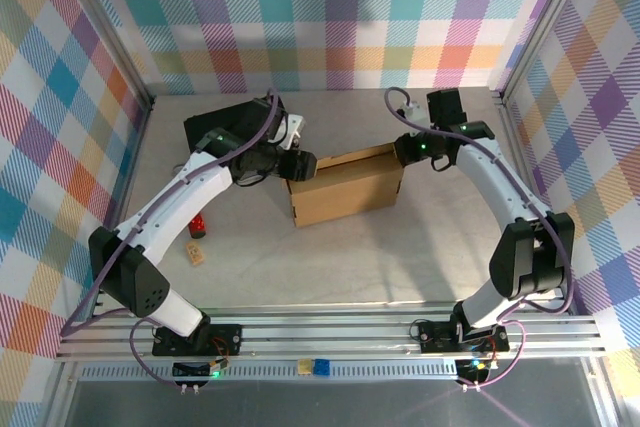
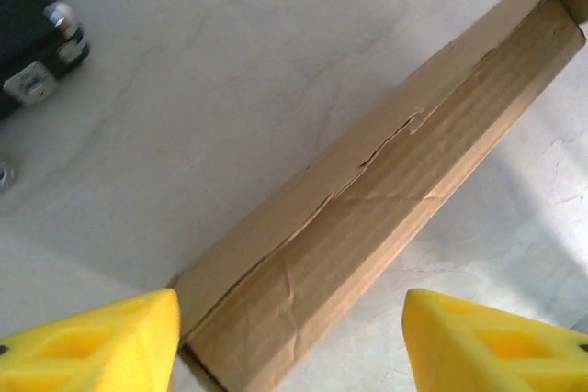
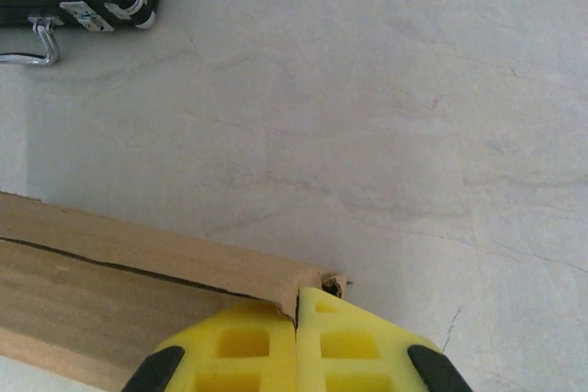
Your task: Fold the paper box
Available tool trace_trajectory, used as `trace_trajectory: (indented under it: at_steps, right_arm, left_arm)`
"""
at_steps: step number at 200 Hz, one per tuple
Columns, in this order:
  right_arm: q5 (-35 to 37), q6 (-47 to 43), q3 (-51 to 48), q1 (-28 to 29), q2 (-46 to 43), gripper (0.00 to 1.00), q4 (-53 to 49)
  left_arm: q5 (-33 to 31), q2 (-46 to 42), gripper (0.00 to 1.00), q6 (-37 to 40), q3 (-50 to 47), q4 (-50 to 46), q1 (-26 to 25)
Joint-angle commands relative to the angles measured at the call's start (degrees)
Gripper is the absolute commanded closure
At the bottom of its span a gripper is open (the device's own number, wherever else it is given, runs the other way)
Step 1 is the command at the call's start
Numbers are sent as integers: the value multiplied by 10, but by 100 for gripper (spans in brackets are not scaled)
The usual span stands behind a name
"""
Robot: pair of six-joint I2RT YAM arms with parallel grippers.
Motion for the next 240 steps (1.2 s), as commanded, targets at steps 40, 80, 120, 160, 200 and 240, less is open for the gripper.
trace_trajectory:
  at_steps: [40,80,120,160,200,240]
  right_arm:
    - [9,13,10,6,19,100,-4]
    - [-3,9,14,7,22,100,-10]
    - [-6,8,14,7,24,100,-10]
    - [-10,10,17,7,31,100,-11]
    - [-13,8,22,8,34,100,-12]
    - [-16,7,25,8,37,100,-14]
  left_arm:
    - [-7,1,43,-45,71,-167,46]
    - [-36,6,43,3,73,-209,46]
    - [-41,26,45,31,74,-177,47]
    - [-35,81,59,18,91,-164,46]
    - [-47,91,61,18,93,-144,46]
    - [-36,105,77,15,100,-143,47]
